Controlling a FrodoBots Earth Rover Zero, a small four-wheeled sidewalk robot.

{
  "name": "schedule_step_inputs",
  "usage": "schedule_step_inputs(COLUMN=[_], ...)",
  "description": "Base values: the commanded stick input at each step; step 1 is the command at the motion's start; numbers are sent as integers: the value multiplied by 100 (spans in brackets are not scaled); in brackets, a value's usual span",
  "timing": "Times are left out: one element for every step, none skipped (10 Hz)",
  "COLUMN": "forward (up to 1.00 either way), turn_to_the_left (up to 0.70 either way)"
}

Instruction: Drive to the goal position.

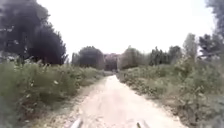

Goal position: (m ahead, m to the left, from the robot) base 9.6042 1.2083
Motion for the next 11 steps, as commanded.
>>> schedule_step_inputs(forward=[85,85,85,85,85,85,85,85,85,85,85], turn_to_the_left=[0,0,0,-18,-34,-9,0,0,0,-34,-5])
